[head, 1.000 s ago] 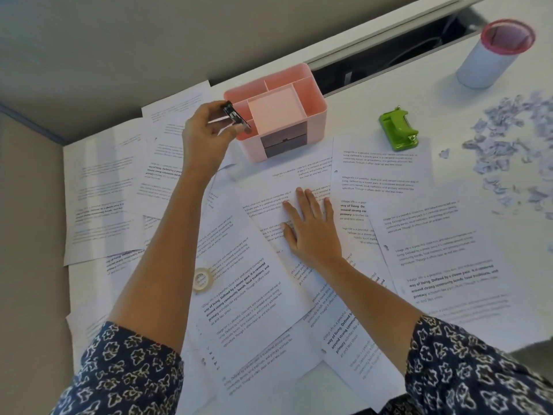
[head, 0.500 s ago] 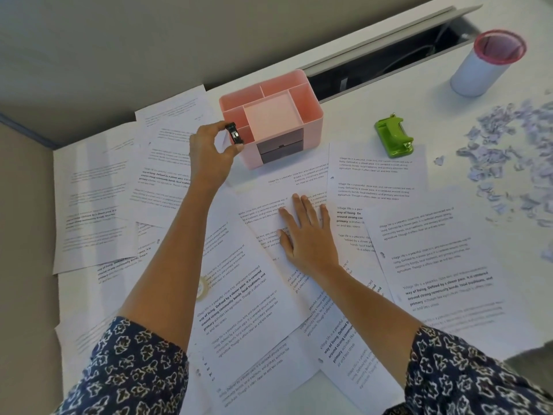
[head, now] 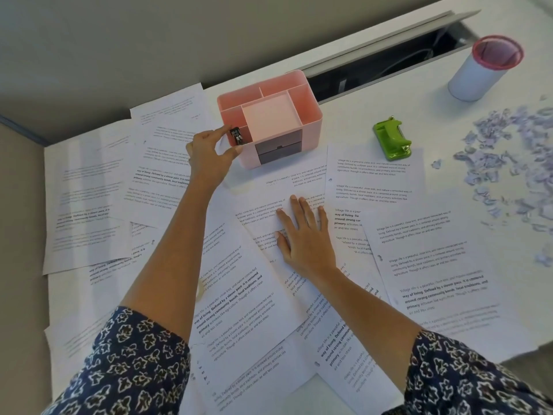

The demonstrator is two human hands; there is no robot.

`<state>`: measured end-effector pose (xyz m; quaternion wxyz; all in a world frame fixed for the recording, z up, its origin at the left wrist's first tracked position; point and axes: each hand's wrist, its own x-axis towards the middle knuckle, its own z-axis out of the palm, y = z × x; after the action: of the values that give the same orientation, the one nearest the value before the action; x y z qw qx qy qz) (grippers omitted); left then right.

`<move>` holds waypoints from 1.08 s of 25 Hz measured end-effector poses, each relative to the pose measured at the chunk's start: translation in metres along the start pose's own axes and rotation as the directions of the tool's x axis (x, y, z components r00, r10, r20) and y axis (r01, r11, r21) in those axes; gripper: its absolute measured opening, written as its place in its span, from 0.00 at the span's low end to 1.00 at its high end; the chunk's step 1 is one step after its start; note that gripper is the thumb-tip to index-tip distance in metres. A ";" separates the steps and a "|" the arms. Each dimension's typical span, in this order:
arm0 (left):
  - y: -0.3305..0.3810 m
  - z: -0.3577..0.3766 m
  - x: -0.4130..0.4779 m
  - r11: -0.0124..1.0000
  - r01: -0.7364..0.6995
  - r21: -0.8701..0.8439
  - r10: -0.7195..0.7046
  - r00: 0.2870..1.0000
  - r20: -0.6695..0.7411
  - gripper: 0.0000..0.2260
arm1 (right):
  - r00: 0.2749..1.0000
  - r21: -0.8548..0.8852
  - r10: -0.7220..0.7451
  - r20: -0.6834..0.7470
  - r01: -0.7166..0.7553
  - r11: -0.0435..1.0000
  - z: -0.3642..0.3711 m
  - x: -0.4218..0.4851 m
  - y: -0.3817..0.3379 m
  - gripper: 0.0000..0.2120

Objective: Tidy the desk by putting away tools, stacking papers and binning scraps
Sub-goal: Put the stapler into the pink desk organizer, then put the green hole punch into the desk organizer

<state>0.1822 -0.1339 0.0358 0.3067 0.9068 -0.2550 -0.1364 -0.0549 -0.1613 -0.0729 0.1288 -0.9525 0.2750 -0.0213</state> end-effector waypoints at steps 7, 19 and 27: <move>-0.029 0.044 -0.069 0.999 -0.041 -0.034 0.031 0.967 -0.253 0.21 | 1.000 0.004 0.000 -0.013 0.000 1.000 -0.001 -0.001 -0.001 0.26; -0.040 0.114 -0.154 0.943 -0.119 0.310 0.150 0.986 -0.079 0.25 | 0.992 0.237 0.060 -0.110 -0.032 0.971 -0.003 0.005 0.001 0.23; -0.022 0.126 -0.149 0.912 -0.126 0.390 0.136 0.991 0.002 0.23 | 0.965 0.592 0.172 -0.198 -0.022 0.806 -0.028 0.007 0.021 0.21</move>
<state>0.0155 -0.0990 -0.0617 0.1324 0.9321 -0.3333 -0.0507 -0.0629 -0.1891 -0.0512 0.3816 -0.8413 0.3175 -0.2140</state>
